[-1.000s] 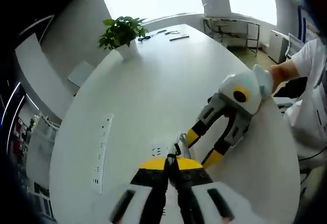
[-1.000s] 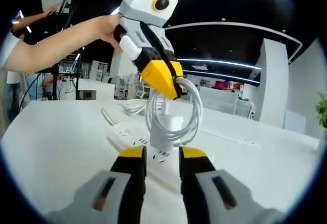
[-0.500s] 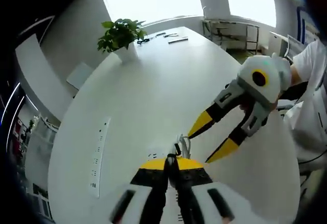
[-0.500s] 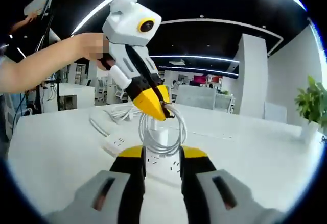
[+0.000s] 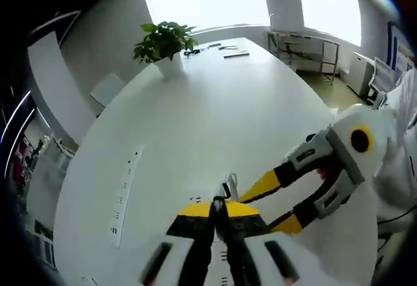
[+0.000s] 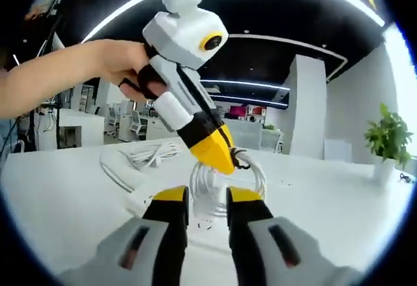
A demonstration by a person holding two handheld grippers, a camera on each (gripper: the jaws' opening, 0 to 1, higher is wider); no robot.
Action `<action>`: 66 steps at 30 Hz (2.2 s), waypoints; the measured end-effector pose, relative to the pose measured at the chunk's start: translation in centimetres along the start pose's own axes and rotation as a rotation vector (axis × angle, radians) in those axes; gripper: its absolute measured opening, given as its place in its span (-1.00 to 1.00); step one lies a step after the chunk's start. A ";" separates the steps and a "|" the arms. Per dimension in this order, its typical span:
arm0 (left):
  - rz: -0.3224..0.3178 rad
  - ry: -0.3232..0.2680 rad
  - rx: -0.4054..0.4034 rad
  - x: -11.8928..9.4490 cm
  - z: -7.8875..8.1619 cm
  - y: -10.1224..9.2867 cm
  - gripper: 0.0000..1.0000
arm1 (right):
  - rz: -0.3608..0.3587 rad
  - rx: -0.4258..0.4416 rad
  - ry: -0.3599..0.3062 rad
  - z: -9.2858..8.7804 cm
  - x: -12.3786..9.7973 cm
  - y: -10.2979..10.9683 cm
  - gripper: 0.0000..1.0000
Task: Straighten the power strip on the desk, plug the charger into it
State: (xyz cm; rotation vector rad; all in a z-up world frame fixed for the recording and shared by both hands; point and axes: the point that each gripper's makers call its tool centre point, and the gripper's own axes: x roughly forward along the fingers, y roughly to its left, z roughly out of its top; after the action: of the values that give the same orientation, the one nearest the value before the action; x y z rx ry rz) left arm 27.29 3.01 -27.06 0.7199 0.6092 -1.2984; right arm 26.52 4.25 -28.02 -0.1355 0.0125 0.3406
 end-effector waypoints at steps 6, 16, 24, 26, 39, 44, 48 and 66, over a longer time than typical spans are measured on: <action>0.028 0.002 -0.003 0.3 0.1 -0.2 -0.85 | -0.060 -0.039 -0.031 0.8 1.8 -0.4 -0.42; 0.038 -0.031 -0.062 0.6 0.3 -0.3 -0.85 | -0.098 0.044 -0.063 0.2 3.9 -0.6 -0.46; 0.035 -0.081 -0.148 0.7 0.5 -0.3 -0.83 | -0.097 0.041 -0.089 0.3 3.9 -0.7 -0.49; 0.029 -0.118 -0.185 0.7 0.7 -0.4 -0.81 | -0.099 0.044 -0.093 0.3 3.8 -0.7 -0.50; 0.134 -0.385 -0.226 -3.0 1.8 1.0 -0.61 | -0.102 -0.040 -0.088 -0.2 3.3 -0.1 -0.52; 0.184 -0.574 -0.299 -5.3 1.5 1.8 -0.43 | -0.107 -0.050 -0.094 -0.4 3.1 0.0 -0.52; 0.210 -0.632 -0.374 -5.5 -1.2 2.5 -0.39 | -0.105 -0.045 -0.095 -0.4 3.1 -0.1 -0.53; 0.382 -0.667 -0.533 -6.2 -9.0 4.4 -0.44 | -0.113 -0.076 -0.108 -0.9 2.5 -0.1 -0.55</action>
State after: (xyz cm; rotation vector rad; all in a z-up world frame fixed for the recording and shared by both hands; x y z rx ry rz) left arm 30.51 14.29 -27.60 -0.0563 0.2283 -0.8803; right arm 28.94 4.92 -29.02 -0.1923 -0.1142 0.2354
